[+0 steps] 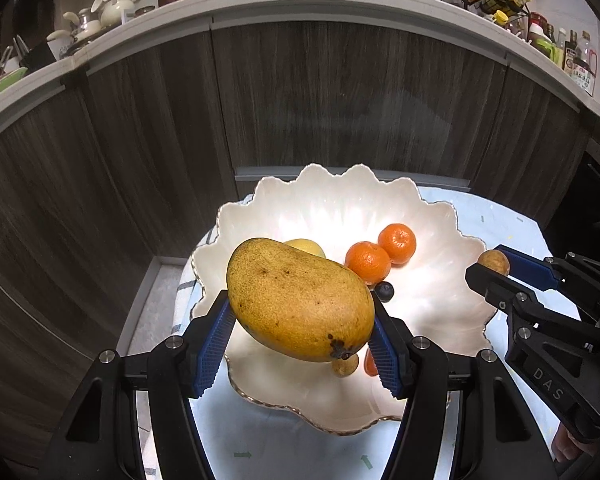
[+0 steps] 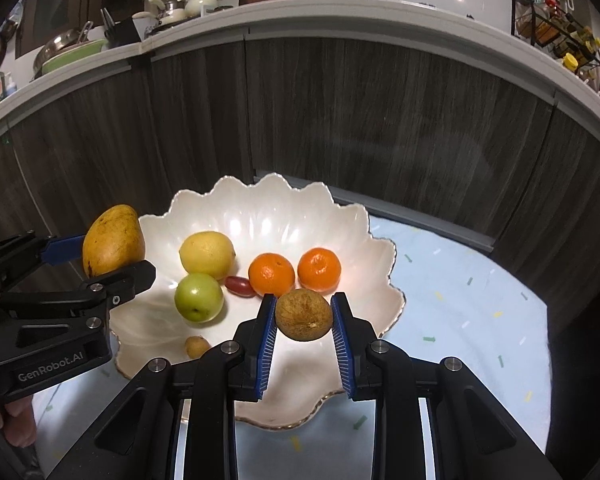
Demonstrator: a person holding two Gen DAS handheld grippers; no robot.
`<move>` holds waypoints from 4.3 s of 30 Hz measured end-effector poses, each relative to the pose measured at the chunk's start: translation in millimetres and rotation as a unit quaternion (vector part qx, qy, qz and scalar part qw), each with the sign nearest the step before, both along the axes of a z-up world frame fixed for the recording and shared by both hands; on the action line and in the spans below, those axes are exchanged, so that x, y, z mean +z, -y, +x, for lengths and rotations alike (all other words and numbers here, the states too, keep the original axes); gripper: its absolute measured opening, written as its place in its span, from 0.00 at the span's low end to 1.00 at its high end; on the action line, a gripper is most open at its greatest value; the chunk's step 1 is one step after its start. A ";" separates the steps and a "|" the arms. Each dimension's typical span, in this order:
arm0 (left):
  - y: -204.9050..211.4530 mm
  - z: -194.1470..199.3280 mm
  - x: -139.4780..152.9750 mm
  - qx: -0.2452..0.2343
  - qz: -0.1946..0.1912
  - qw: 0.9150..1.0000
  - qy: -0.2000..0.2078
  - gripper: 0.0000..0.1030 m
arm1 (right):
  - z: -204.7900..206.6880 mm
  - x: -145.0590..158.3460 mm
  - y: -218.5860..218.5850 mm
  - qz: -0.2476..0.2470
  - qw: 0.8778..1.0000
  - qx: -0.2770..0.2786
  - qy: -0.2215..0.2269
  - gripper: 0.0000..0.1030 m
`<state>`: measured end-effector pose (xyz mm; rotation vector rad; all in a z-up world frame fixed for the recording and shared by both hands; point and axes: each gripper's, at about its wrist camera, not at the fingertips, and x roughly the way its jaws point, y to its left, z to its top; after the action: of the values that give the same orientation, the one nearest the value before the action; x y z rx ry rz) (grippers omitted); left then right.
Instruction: Organize fruits
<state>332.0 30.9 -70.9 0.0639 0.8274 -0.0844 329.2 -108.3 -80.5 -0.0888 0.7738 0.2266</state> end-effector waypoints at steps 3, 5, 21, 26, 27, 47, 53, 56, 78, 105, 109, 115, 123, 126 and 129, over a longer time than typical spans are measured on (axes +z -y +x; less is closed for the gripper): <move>0.5 2.7 -5.0 -0.002 -0.001 1.000 -0.005 0.61 | 3.6 -5.3 1.4 0.001 1.000 -0.002 -0.010 0.27; 0.9 3.9 -8.2 -0.003 -0.004 1.000 -0.011 0.61 | 5.2 -7.2 2.1 0.001 1.000 -0.002 -0.015 0.27; -1.4 1.8 -13.3 0.010 0.002 1.000 -0.008 0.85 | 8.5 -11.4 6.2 -0.007 1.000 -0.014 -0.022 0.57; -1.0 -1.4 -9.1 0.016 0.004 1.000 -0.002 0.94 | 4.4 -4.0 7.6 -0.007 1.000 -0.020 -0.007 0.71; -1.4 -2.2 -7.6 0.018 0.004 1.000 -0.001 0.95 | 4.4 -2.7 8.2 -0.006 1.000 -0.021 -0.006 0.72; 7.6 -47.1 31.6 0.028 0.011 0.999 0.030 1.00 | -33.2 29.9 28.7 0.012 0.998 -0.060 0.011 0.73; 8.4 -67.5 41.8 0.034 0.005 0.999 0.036 1.00 | -55.3 43.8 32.0 0.012 0.997 -0.069 0.019 0.73; 9.9 -77.7 45.3 0.032 0.004 0.999 0.037 1.00 | -67.7 50.2 34.4 0.016 0.997 -0.074 0.023 0.73; 23.1 -159.5 72.0 0.017 -0.006 0.998 0.054 1.00 | -158.8 73.3 54.7 0.030 0.992 -0.115 0.037 0.73; 22.9 -248.1 68.4 0.025 0.001 0.999 0.043 1.00 | -253.6 65.9 69.3 0.023 0.984 -0.175 0.039 0.74; 17.8 -261.0 63.9 0.032 -0.001 0.999 0.039 1.00 | -268.5 60.4 66.2 0.025 0.982 -0.180 0.041 0.74; 13.5 -276.0 55.1 0.036 -0.004 0.999 0.024 1.00 | -279.7 51.9 65.4 0.025 0.983 -0.180 0.029 0.74; 12.0 -284.1 51.9 0.035 -0.003 0.999 0.023 1.00 | -289.6 53.5 63.4 0.015 0.983 -0.180 0.039 0.74; 12.3 -284.5 51.9 0.035 -0.002 0.999 0.024 1.00 | -290.4 54.0 64.0 0.014 0.983 -0.180 0.040 0.74; 12.5 -284.8 51.6 0.034 -0.003 0.999 0.023 1.00 | -290.7 53.9 65.4 0.016 0.982 -0.182 0.039 0.74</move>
<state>47.2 18.4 -19.3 0.0325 0.7828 -0.0207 38.6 -173.6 -26.5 0.0739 0.6941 -0.1107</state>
